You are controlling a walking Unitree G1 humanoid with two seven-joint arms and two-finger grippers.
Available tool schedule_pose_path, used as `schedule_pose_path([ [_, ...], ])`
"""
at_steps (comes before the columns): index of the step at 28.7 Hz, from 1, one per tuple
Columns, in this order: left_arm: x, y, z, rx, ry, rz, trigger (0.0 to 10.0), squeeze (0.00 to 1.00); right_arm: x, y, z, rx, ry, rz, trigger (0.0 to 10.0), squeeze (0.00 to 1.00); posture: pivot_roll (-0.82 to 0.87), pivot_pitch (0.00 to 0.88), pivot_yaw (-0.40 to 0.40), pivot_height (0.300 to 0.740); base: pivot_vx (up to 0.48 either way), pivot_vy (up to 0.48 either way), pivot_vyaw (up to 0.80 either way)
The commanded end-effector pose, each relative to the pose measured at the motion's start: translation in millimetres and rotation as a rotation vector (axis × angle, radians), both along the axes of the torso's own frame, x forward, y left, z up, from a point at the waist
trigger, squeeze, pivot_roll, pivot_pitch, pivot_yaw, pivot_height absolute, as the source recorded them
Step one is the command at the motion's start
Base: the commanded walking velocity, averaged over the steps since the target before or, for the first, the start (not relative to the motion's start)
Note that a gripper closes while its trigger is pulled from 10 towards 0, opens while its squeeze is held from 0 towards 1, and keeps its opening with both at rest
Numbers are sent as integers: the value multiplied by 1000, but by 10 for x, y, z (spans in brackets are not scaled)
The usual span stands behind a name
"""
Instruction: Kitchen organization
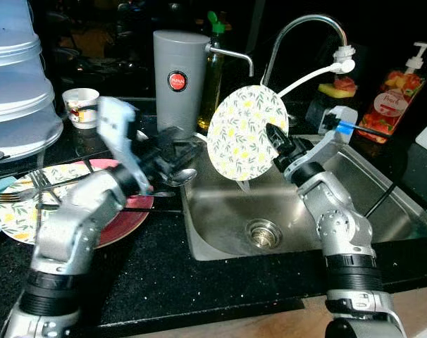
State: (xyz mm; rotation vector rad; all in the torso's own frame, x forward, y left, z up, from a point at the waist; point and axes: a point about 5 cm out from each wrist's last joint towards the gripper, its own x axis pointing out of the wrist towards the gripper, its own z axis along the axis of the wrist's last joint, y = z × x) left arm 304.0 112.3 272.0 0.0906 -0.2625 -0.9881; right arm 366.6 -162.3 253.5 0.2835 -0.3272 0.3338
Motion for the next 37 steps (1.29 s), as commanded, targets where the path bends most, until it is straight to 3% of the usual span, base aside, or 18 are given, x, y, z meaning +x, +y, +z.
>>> schedule_pose_path([
  [1,-29,-25,-60,52,12,-20,10000,0,-2,-16,-2,-33,-18,-25,0,0,63,25,-58,740,0,0,0],
  [3,-33,-46,-112,128,17,-33,10000,0,1,-9,-40,-118,-27,-50,0,0,63,25,-58,740,0,0,0],
  [7,-30,-34,-157,190,28,-40,10000,0,13,-19,-94,-200,-27,-78,0,0,63,25,-58,740,0,0,0],
  [9,-32,-12,-202,245,36,-33,10000,0,17,-17,-160,-314,-31,-98,0,0,56,18,-54,740,0,0,0],
  [14,-32,-4,-224,272,37,-21,10000,0,21,34,-289,-476,-16,-90,235,0,56,13,-53,740,0,0,0],
  [16,-36,-7,-224,278,37,-21,10000,0,22,55,-361,-545,-2,-83,2941,0,56,12,-54,740,0,0,0],
  [20,-38,-10,-224,287,35,-21,10000,0,30,54,-421,-585,14,-91,3804,0,56,15,-53,740,0,0,0],
  [22,-40,-11,-231,291,37,-21,10000,0,38,50,-458,-589,31,-84,6784,0,56,19,-56,740,0,0,0],
  [23,-42,-11,-236,293,39,-22,10000,0,40,51,-477,-588,44,-74,10000,0,56,21,-57,740,0,0,0],
  [24,-44,-11,-241,296,42,-23,10000,0,41,53,-495,-592,52,-66,10000,0,56,22,-58,740,0,0,0],
  [25,-46,-9,-247,299,45,-24,10000,0,42,57,-519,-595,67,-54,10000,392,57,24,-59,740,0,0,0],
  [26,-48,-8,-253,302,49,-25,10000,0,43,61,-538,-599,78,-47,10000,478,56,25,-60,740,0,0,0],
  [27,-47,-2,-255,304,50,-22,10000,0,45,65,-560,-602,92,-37,10000,792,56,25,-60,740,0,0,0],
  [29,-33,13,-252,303,49,-4,10000,0,48,69,-585,-602,109,-26,10000,1000,56,26,-61,740,0,0,0],
  [34,32,58,-204,284,19,68,10000,0,60,54,-593,-613,112,-48,10000,1000,56,27,-62,740,0,0,0],
  [35,83,95,-167,268,7,125,10000,0,72,34,-581,-605,111,-73,10000,322,56,27,-62,740,0,0,0],
  [36,133,139,-127,253,-6,184,10000,0,84,11,-560,-589,106,-99,10000,0,56,27,-62,740,0,0,0],
  [37,133,139,-127,253,-6,184,10000,0,84,11,-560,-589,106,-99,10000,0,56,27,-62,740,0,0,0],
])
